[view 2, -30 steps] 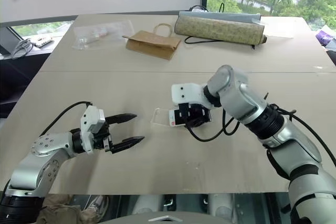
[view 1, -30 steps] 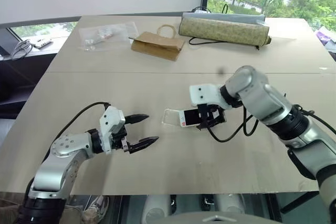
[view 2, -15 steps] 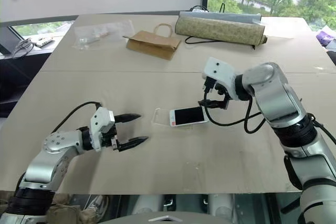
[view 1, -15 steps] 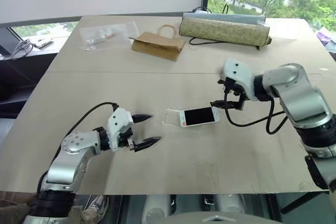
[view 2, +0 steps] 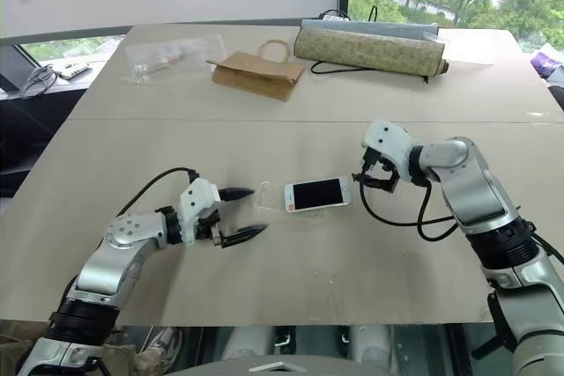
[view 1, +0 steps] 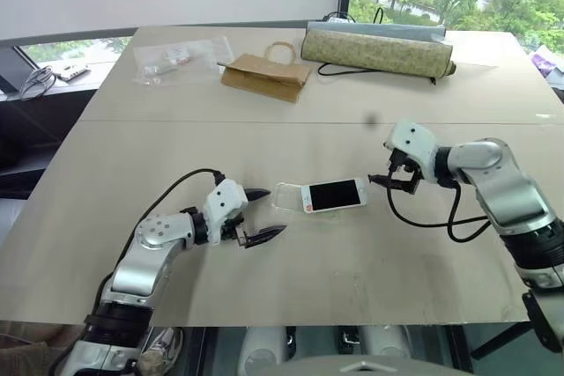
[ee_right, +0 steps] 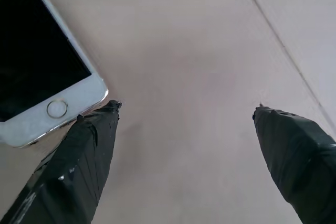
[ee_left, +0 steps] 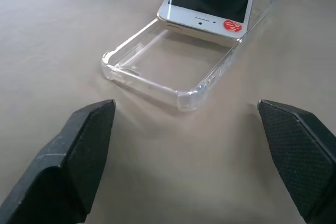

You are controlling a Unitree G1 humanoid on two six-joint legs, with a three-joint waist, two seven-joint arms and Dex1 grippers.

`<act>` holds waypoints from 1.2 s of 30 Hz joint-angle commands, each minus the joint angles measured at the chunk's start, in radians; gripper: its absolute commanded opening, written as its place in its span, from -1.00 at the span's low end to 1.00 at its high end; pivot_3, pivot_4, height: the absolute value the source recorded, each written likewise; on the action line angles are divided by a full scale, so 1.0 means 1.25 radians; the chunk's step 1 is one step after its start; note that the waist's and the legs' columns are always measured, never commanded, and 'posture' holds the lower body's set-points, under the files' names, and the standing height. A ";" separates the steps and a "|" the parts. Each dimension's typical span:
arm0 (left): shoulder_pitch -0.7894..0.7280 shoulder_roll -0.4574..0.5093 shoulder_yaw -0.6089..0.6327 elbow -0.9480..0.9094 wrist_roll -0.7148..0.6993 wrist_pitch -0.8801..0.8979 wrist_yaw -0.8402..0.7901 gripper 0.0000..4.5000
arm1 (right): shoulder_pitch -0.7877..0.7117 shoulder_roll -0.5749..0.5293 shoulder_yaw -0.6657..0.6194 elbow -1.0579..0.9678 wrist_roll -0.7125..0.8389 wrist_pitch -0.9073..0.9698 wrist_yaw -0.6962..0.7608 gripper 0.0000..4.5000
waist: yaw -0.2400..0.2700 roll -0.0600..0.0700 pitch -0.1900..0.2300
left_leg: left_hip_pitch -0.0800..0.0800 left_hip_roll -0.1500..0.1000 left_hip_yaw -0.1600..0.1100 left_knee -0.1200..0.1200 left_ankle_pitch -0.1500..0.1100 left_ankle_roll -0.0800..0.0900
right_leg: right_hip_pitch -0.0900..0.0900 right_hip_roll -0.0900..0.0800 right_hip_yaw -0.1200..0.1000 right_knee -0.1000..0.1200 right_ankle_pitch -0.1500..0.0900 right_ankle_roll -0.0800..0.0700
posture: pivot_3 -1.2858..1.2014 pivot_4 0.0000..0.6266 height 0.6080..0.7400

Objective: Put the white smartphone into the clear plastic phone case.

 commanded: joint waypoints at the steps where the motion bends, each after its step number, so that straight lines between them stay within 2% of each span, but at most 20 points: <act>1: 0.000 -0.001 -0.015 -0.009 0.003 0.003 -0.005 1.00 | 0.013 -0.009 -0.009 -0.059 0.034 -0.013 0.022 0.96 | 0.000 0.000 0.000 | 0.000 0.000 0.000 0.000 0.000 0.000 | 0.000 0.000 0.000 0.000 0.000 0.000 | 0.03 -0.52 1.00; 14: 0.004 0.001 -0.025 -0.001 0.006 -0.009 -0.027 1.00 | 0.064 -0.030 -0.013 -0.183 0.126 0.002 0.052 0.96 | 0.001 0.000 0.000 | 0.000 0.000 0.000 0.000 -0.001 0.001 | 0.000 0.000 0.000 0.000 0.000 0.000 | 0.03 -0.52 1.00; 20: 0.001 -0.002 -0.031 0.004 0.007 -0.013 -0.031 1.00 | 0.073 -0.030 -0.014 -0.190 0.131 0.012 0.021 0.96 | 0.001 0.000 0.000 | 0.000 0.000 -0.001 0.001 -0.001 0.001 | 0.000 0.000 0.000 0.000 0.000 0.000 | 0.03 -0.52 1.00; 27: 0.006 0.003 -0.026 0.005 0.006 -0.016 -0.030 1.00 | 0.051 -0.121 -0.063 -0.177 0.113 -0.003 0.018 0.96 | 0.002 0.000 0.000 | 0.000 0.000 0.000 0.001 -0.001 0.001 | 0.000 0.000 0.000 0.000 0.000 0.000 | 0.03 -0.52 1.00; 30: 0.006 0.003 -0.025 0.006 0.005 -0.015 -0.028 1.00 | 0.041 -0.130 -0.032 -0.161 0.075 -0.028 0.000 0.96 | 0.001 0.000 0.000 | 0.000 0.000 0.000 0.001 -0.001 0.001 | 0.000 0.000 0.000 0.000 0.000 0.000 | 0.03 -0.52 1.00; 36: -0.001 0.002 -0.025 0.011 0.007 -0.016 -0.027 1.00 | 0.024 -0.090 0.060 -0.106 -0.004 -0.094 -0.021 0.96 | 0.000 0.000 -0.001 | 0.000 0.000 0.000 0.001 -0.001 0.001 | 0.000 0.000 0.001 0.001 0.000 0.000 | 0.03 -0.52 1.00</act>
